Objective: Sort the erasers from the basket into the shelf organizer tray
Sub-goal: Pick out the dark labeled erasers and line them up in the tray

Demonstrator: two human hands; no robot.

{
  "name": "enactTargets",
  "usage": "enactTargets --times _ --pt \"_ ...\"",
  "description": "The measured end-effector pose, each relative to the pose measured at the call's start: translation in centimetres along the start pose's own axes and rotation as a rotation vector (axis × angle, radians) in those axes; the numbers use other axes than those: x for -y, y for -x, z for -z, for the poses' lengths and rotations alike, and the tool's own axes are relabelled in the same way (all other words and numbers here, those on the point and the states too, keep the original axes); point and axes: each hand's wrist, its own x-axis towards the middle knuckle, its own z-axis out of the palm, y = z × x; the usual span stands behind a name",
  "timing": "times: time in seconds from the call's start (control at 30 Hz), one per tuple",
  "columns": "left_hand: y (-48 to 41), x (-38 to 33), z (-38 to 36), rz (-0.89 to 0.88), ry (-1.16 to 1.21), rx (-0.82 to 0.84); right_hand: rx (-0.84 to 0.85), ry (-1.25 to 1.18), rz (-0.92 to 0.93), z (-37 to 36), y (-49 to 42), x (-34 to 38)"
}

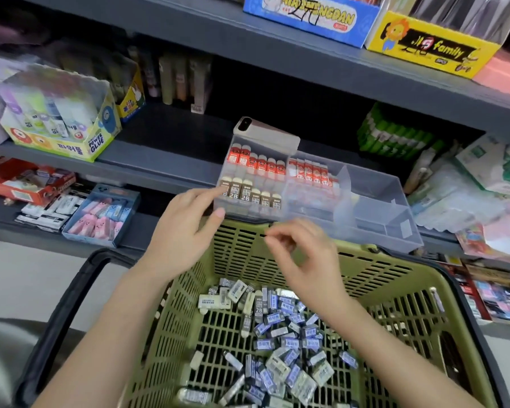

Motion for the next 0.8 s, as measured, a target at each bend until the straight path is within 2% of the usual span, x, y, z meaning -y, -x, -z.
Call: enactTargets --times 0.07,0.13,0.2,0.27,0.4,0.57,0.67,0.8 --pt "1.6 0.0 0.1 -0.009 -0.038 0.014 0.135 0.052 -0.056 -1.4 3.5 -1.7" --pt "2.9 -0.2 0.1 -0.022 -0.101 0.017 0.409 0.169 -0.224 -3.3 6.2 -4.3" --pt "4.2 -0.5 0.0 -0.035 -0.122 -0.020 0.681 0.305 -0.311 -5.2 8.7 -7.2" --pt "5.4 -1.0 -0.1 -0.066 -0.121 -0.078 0.783 0.349 -0.330 -6.7 10.1 -9.2" --pt "6.9 -1.5 -0.1 -0.099 -0.089 -0.105 0.763 0.413 -0.292 -8.5 10.8 -11.1" --pt "7.5 -2.0 -0.7 -0.004 0.091 0.011 0.810 0.461 -0.361 -9.0 11.1 -11.3" --pt "7.4 -2.6 -1.9 0.181 0.127 0.273 0.718 0.322 -0.386 -7.7 10.7 -9.6" --pt "7.4 -3.7 -4.5 0.352 0.046 0.623 0.420 -0.184 -0.449 -5.1 9.8 -5.4"
